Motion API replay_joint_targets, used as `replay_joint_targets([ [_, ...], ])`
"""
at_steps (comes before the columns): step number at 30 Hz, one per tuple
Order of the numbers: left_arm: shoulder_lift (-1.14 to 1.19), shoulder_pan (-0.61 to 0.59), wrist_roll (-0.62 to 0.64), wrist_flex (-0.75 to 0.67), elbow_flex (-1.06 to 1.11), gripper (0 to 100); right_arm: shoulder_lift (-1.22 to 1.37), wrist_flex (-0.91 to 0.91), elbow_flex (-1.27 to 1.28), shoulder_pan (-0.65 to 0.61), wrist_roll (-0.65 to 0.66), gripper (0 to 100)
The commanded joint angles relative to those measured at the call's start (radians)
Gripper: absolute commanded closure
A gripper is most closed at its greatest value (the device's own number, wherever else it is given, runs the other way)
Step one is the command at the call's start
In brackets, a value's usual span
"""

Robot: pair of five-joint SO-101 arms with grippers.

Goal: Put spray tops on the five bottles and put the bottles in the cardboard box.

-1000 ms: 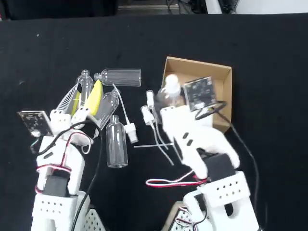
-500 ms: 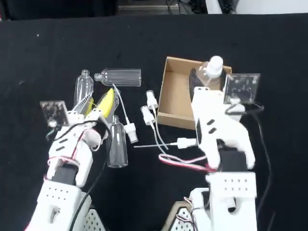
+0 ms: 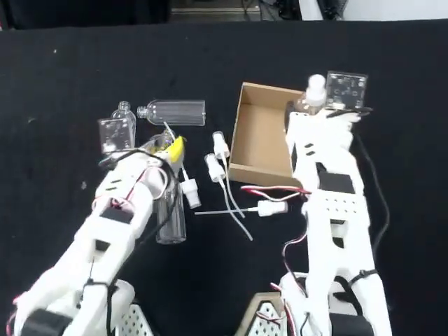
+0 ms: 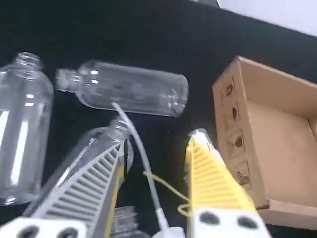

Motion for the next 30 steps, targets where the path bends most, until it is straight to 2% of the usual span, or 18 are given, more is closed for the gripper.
replay_joint_targets([
  [1,0.118,0.073,0.006,-0.029,-0.14,80,0.007,-0.034,-0.071,0.026,-0.006,98.8],
  [7,0.262,0.159,0.008,-0.031,-0.239,80,0.007,-0.037,-0.045,-0.038,-0.006,98.8],
  [12,0.361,0.228,0.006,-0.029,-0.303,80,0.008,-0.199,0.021,-0.114,-0.006,98.8],
  [16,0.382,0.219,0.006,-0.029,-0.302,80,0.018,-0.255,0.035,-0.138,-0.006,98.8],
  [30,0.394,0.305,0.006,-0.029,-0.257,81,0.441,-0.261,-0.213,-0.144,-0.006,98.8],
])
